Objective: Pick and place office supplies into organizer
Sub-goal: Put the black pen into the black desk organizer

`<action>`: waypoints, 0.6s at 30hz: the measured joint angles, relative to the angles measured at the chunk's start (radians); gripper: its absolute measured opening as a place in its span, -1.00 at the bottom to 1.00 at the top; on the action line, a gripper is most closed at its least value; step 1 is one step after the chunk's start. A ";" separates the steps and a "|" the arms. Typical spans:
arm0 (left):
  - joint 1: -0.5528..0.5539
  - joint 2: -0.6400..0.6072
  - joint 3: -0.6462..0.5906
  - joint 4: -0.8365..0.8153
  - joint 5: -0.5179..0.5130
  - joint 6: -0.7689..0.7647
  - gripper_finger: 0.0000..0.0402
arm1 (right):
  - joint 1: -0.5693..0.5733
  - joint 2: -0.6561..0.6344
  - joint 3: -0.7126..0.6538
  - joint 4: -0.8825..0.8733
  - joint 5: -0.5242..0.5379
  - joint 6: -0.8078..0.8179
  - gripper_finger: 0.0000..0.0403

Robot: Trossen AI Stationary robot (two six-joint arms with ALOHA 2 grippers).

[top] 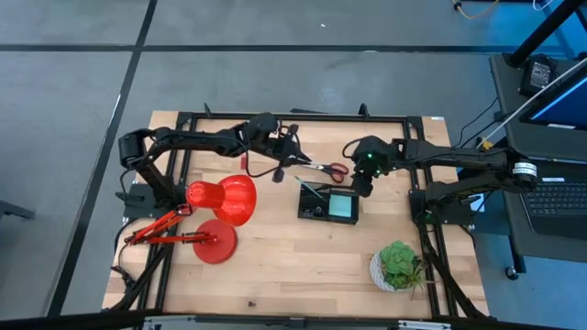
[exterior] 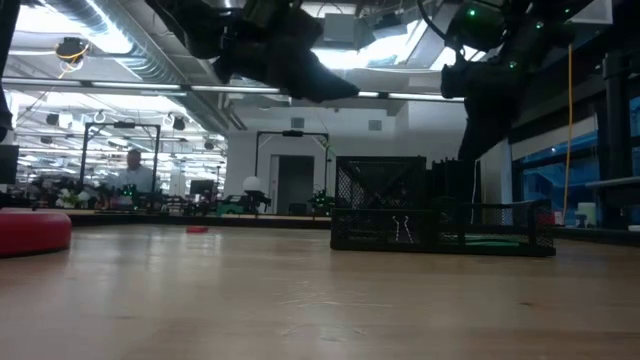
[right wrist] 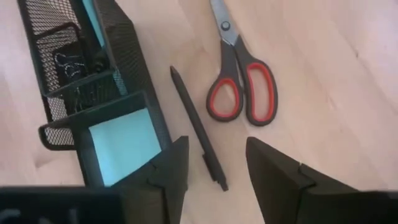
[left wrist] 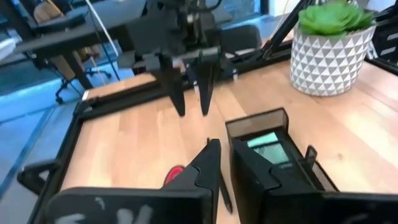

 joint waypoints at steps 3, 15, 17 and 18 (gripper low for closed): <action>0.011 0.000 0.000 -0.033 0.000 -0.001 -0.82 | -0.003 0.001 0.000 -0.036 0.000 0.007 -0.20; 0.017 0.000 0.000 -0.243 -0.007 0.075 -0.77 | -0.059 0.176 -0.005 -0.065 0.007 -0.143 -0.20; 0.017 0.000 0.000 -0.280 -0.033 0.076 -0.76 | -0.063 0.203 -0.005 -0.059 0.005 -0.170 -0.20; 0.017 0.000 0.000 -0.299 -0.050 0.077 -0.76 | -0.065 0.217 -0.005 -0.059 0.005 -0.191 -0.20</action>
